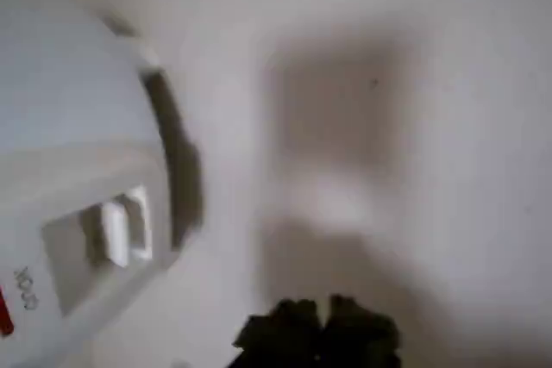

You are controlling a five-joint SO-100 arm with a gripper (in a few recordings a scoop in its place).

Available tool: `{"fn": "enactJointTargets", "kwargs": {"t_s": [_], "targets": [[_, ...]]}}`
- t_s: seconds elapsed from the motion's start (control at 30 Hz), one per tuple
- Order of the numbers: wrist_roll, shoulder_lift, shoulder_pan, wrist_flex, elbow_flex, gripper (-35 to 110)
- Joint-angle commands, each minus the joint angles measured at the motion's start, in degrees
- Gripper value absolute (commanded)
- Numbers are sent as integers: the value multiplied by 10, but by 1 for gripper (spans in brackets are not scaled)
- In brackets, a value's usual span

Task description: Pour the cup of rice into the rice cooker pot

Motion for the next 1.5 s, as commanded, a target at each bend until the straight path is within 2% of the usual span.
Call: {"fn": "enactJointTargets", "kwargs": {"t_s": [0.0,1.3,1.47], "targets": [[-8,5,3,-12,-2,0],[-8,5,3,-12,-2,0],[-76,5,-58,-11,-2,0]]}}
